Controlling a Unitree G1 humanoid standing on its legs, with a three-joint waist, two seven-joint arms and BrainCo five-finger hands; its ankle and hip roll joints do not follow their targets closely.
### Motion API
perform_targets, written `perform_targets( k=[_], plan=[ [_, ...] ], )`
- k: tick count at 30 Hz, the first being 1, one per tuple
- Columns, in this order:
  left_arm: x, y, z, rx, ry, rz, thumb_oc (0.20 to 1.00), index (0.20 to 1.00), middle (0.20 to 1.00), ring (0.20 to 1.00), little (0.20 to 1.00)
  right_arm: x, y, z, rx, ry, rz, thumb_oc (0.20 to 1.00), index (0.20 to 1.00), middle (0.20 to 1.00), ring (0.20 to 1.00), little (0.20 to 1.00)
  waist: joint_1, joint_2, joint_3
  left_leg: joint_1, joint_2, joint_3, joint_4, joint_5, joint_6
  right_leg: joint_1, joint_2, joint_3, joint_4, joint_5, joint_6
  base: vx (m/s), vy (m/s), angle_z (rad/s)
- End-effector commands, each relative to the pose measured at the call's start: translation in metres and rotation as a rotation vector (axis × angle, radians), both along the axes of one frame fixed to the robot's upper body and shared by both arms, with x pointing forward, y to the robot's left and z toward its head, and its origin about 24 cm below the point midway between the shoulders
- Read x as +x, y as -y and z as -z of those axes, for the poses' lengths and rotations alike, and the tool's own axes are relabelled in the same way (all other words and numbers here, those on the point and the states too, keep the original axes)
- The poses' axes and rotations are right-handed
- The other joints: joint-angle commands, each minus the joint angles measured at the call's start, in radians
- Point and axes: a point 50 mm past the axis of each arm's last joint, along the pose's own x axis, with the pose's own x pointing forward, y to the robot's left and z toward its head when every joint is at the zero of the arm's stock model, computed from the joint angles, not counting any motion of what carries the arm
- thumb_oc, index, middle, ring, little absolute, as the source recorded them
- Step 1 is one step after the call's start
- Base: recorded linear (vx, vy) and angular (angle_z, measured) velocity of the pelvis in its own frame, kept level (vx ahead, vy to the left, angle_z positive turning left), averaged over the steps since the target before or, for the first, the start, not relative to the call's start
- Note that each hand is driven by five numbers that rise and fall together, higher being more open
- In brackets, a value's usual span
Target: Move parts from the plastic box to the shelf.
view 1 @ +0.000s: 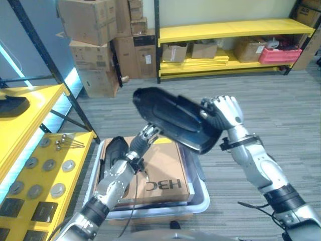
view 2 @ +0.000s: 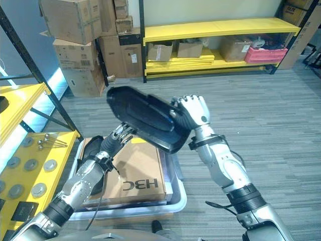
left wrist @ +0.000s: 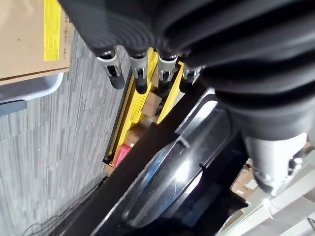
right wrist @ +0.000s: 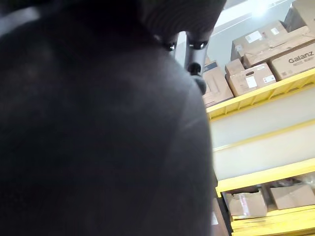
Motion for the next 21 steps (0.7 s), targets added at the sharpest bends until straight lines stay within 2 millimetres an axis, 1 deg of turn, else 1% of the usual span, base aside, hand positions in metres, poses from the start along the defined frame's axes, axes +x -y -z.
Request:
perform_targets(
  k=[1,5,6,8,9,10,12,14,15,17,20,21],
  plan=[
    [0.018,0.021,-0.024,-0.037,0.092,0.039,1.000,1.000,1.000,1.000,1.000,-0.002,-0.025,-0.035,0.068,0.159,-0.140,0.200,0.200,0.200,0.200,0.200,0.036,-0.033,-0.029,0.071,0.012,0.011,0.058,-0.127,-0.050,0.042,-0.027,-0.064,0.223,-0.281,0.082,-0.01,-0.003,0.04],
    [0.024,0.029,-0.027,-0.050,0.084,0.014,1.000,1.000,1.000,1.000,1.000,-0.009,-0.052,-0.035,0.113,0.137,-0.263,0.200,0.200,0.200,0.200,0.200,0.037,-0.031,-0.027,0.069,0.011,0.009,0.061,-0.125,-0.049,0.039,-0.029,-0.064,0.223,-0.279,0.082,0.00,0.001,0.02],
    [0.024,0.029,-0.027,-0.050,0.084,0.014,1.000,1.000,1.000,1.000,1.000,-0.009,-0.052,-0.035,0.113,0.137,-0.263,0.200,0.200,0.200,0.200,0.200,0.036,-0.031,-0.026,0.069,0.011,0.009,0.061,-0.125,-0.049,0.039,-0.029,-0.064,0.223,-0.279,0.082,0.00,0.000,0.00],
    [0.028,0.032,-0.030,-0.061,0.089,-0.029,1.000,1.000,1.000,1.000,1.000,-0.015,-0.067,-0.034,0.153,0.121,-0.339,0.200,0.200,0.200,0.200,0.200,0.036,-0.033,-0.021,0.065,0.010,0.008,0.062,-0.122,-0.048,0.035,-0.030,-0.065,0.227,-0.278,0.082,-0.02,0.001,0.00],
    [0.030,0.034,-0.034,-0.059,0.107,-0.069,0.200,0.200,0.200,0.200,0.200,-0.018,-0.076,-0.032,0.190,0.108,-0.379,0.200,0.200,0.200,0.200,0.200,0.036,-0.035,-0.017,0.062,0.010,0.008,0.062,-0.121,-0.048,0.031,-0.031,-0.064,0.228,-0.278,0.082,-0.04,0.001,0.00],
    [0.030,0.034,-0.034,-0.059,0.108,-0.070,0.200,0.200,0.200,0.200,0.200,-0.018,-0.076,-0.032,0.189,0.108,-0.380,0.200,0.200,0.200,0.200,0.200,0.035,-0.035,-0.017,0.061,0.010,0.008,0.062,-0.120,-0.048,0.030,-0.031,-0.064,0.228,-0.278,0.082,-0.03,-0.005,-0.01],
    [0.032,0.034,-0.038,-0.086,0.116,-0.115,0.200,0.200,0.200,0.200,0.200,-0.020,-0.083,-0.029,0.227,0.089,-0.412,0.200,0.200,0.200,0.200,0.200,0.036,-0.039,-0.015,0.059,0.010,0.009,0.061,-0.119,-0.048,0.026,-0.031,-0.063,0.229,-0.276,0.082,0.00,0.000,0.00],
    [0.034,0.032,-0.046,-0.128,0.140,-0.174,0.200,0.200,0.200,0.200,0.200,-0.021,-0.088,-0.022,0.269,0.054,-0.434,0.200,0.200,0.200,0.200,0.200,0.035,-0.043,-0.013,0.055,0.010,0.011,0.060,-0.118,-0.048,0.017,-0.031,-0.060,0.231,-0.275,0.083,0.00,0.000,0.00],
    [0.034,0.032,-0.046,-0.128,0.140,-0.174,0.200,0.200,0.200,0.200,0.200,-0.021,-0.088,-0.022,0.269,0.054,-0.434,0.200,0.200,0.200,0.200,0.200,0.035,-0.043,-0.013,0.055,0.010,0.011,0.060,-0.118,-0.048,0.017,-0.031,-0.060,0.231,-0.275,0.083,0.00,0.000,0.00],
    [0.035,0.028,-0.051,-0.179,0.155,-0.240,0.200,0.200,0.200,0.200,0.200,-0.022,-0.091,-0.016,0.314,0.025,-0.444,0.200,0.200,0.200,0.200,0.200,0.034,-0.046,-0.013,0.053,0.010,0.014,0.060,-0.116,-0.048,0.010,-0.031,-0.057,0.232,-0.274,0.082,-0.01,-0.013,-0.02],
    [0.035,0.024,-0.057,-0.203,0.177,-0.304,0.200,0.200,0.200,0.200,0.200,-0.023,-0.094,-0.005,0.397,-0.051,-0.460,0.200,0.200,0.200,0.200,0.200,0.033,-0.049,-0.008,0.049,0.012,0.022,0.063,-0.116,-0.049,0.001,-0.030,-0.052,0.236,-0.272,0.084,-0.02,-0.033,-0.10],
    [0.035,0.023,-0.057,-0.203,0.177,-0.305,0.200,0.200,0.200,0.200,0.200,-0.023,-0.094,-0.005,0.398,-0.052,-0.461,0.200,0.200,0.200,0.200,0.200,0.033,-0.049,-0.008,0.049,0.012,0.022,0.063,-0.116,-0.049,0.001,-0.030,-0.052,0.236,-0.272,0.084,-0.01,-0.026,-0.24]
  ],
)
